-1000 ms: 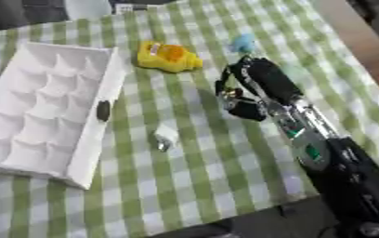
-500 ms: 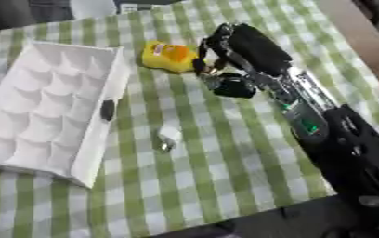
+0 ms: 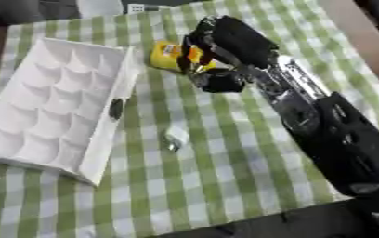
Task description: Pick up objects on the table and place them in the box.
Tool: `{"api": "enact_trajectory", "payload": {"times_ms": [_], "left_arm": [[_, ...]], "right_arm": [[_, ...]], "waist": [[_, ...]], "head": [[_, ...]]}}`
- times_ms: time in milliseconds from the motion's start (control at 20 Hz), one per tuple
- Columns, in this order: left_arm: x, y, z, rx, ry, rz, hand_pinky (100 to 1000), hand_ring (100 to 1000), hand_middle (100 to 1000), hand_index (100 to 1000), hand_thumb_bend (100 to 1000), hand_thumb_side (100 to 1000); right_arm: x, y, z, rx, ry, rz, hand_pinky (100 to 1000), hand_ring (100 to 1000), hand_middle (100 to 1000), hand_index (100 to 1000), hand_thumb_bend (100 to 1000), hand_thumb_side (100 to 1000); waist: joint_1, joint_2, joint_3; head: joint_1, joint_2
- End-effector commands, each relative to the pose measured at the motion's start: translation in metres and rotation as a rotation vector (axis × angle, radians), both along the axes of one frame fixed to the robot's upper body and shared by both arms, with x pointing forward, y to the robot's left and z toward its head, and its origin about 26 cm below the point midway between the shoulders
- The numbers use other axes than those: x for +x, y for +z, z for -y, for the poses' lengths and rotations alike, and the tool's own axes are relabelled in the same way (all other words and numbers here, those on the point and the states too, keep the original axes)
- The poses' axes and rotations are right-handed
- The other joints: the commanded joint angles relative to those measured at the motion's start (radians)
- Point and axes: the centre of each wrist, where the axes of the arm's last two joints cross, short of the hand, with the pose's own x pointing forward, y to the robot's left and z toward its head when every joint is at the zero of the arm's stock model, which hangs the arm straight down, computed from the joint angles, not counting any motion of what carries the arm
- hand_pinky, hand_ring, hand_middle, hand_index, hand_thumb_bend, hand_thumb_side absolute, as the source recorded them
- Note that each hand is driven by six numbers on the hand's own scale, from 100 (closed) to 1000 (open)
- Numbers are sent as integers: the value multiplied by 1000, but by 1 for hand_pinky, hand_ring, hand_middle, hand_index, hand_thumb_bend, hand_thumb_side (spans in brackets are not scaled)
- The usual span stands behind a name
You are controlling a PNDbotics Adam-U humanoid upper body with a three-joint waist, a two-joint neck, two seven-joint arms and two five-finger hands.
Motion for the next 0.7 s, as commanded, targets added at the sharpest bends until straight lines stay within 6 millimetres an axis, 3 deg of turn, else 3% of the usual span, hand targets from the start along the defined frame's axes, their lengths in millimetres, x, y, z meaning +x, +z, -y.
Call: {"api": "enact_trajectory", "payload": {"times_ms": [50,700], "left_arm": [[0,8,1,13,-15,23,751,631,908,864,263,910],[2,13,14,25,-81,34,750,631,907,864,268,907]], "right_arm": [[1,16,0,-32,22,46,100,100,100,167,100,100],[14,41,-10,-41,52,86,100,100,103,168,100,100]], "waist": [[-22,-40,13],[-67,-38,129]], "head": [[-5,-2],[-26,-2]]}}
